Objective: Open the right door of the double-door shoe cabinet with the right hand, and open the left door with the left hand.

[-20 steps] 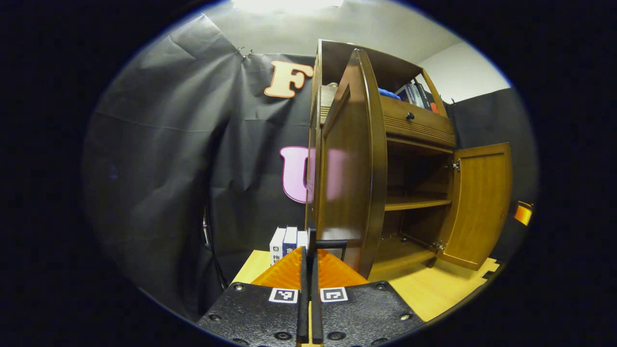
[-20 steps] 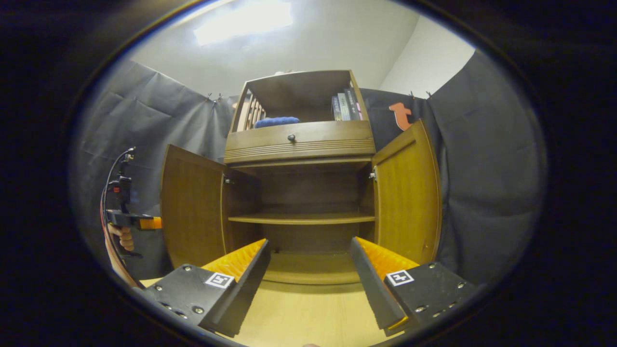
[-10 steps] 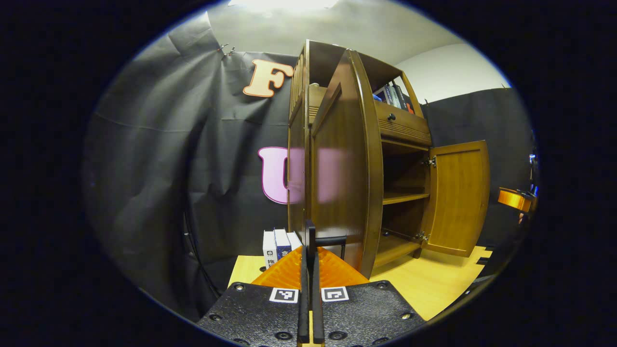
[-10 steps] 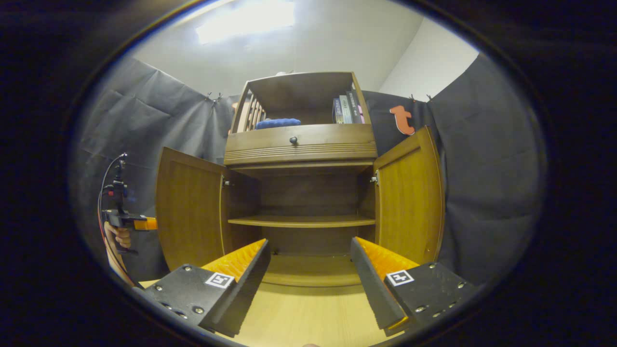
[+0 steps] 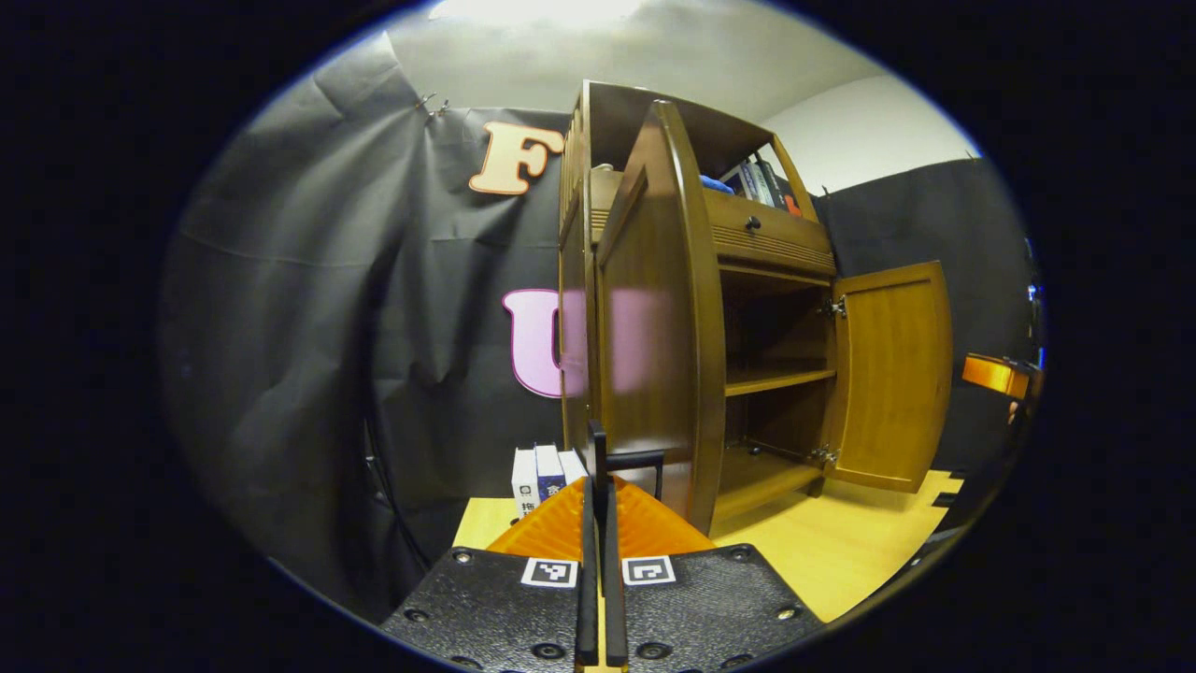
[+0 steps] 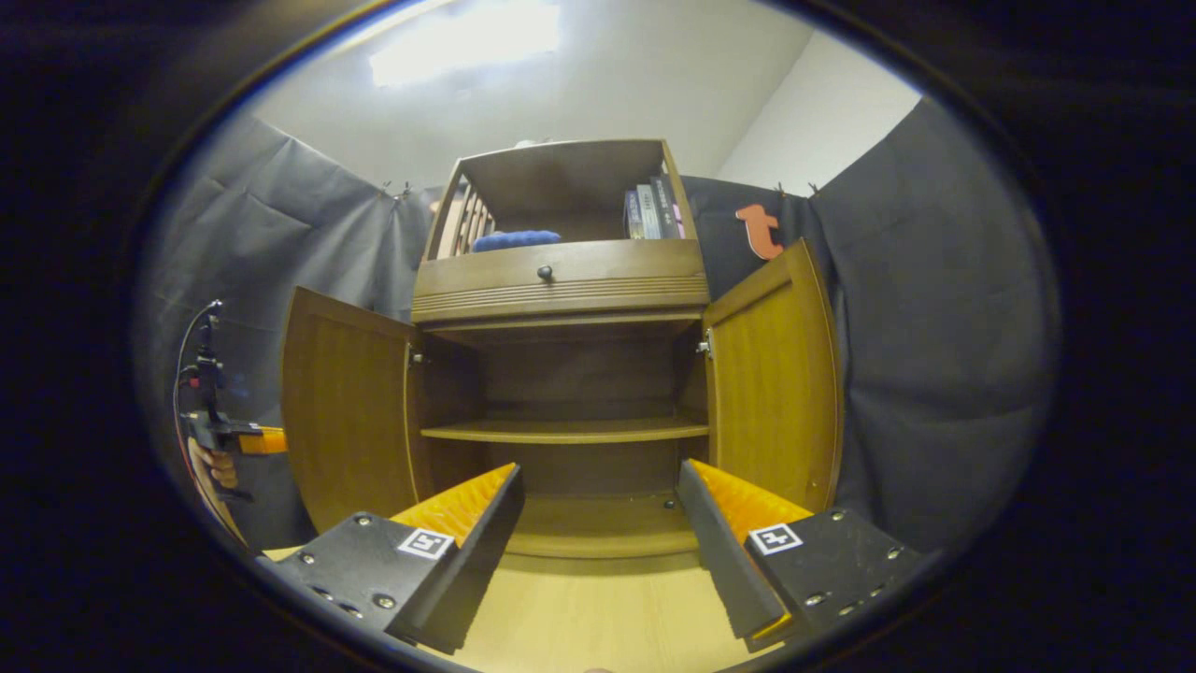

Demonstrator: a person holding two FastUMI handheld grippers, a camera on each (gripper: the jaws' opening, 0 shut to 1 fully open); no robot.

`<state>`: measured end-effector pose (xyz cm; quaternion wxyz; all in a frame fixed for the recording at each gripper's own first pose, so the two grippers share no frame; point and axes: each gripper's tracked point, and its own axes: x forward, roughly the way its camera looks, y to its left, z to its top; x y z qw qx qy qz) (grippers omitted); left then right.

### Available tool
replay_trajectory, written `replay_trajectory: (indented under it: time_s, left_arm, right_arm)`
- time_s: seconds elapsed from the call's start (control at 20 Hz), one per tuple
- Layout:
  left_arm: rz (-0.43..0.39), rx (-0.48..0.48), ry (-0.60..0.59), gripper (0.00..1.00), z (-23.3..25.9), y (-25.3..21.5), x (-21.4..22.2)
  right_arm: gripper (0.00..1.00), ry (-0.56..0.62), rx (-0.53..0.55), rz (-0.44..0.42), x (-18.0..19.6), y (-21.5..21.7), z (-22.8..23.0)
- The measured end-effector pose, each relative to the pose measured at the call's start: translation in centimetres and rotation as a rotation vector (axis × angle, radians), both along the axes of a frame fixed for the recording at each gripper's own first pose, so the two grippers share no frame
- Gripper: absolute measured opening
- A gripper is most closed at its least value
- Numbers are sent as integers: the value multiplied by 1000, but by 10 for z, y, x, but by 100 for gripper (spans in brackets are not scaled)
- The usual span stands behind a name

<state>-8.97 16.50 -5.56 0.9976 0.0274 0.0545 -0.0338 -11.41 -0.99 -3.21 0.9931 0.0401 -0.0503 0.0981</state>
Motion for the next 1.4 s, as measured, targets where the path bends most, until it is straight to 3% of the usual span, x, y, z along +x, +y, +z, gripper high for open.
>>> replay_trajectory:
  time_s: [0.25,0.4,0.7,0.95,1.15,1.4]
  left_arm:
    - [48,6,6,7,4,1,-27]
    - [95,-2,-9,17,15,2,-41]
    - [157,-2,-85,46,50,-17,-64]
    - [173,-22,-141,77,80,-57,-72]
    - [211,-22,-142,85,87,-78,-62]
    - [221,-21,-140,87,93,-103,-36]
  right_arm:
    - [98,-3,5,9,-1,-4,-3]
    - [97,5,11,18,-3,-7,-6]
    - [97,-5,-1,28,-8,-13,2]
    - [99,-9,4,31,-2,-22,14]
    - [99,5,7,10,14,-33,23]
    - [99,37,3,-13,41,-47,30]
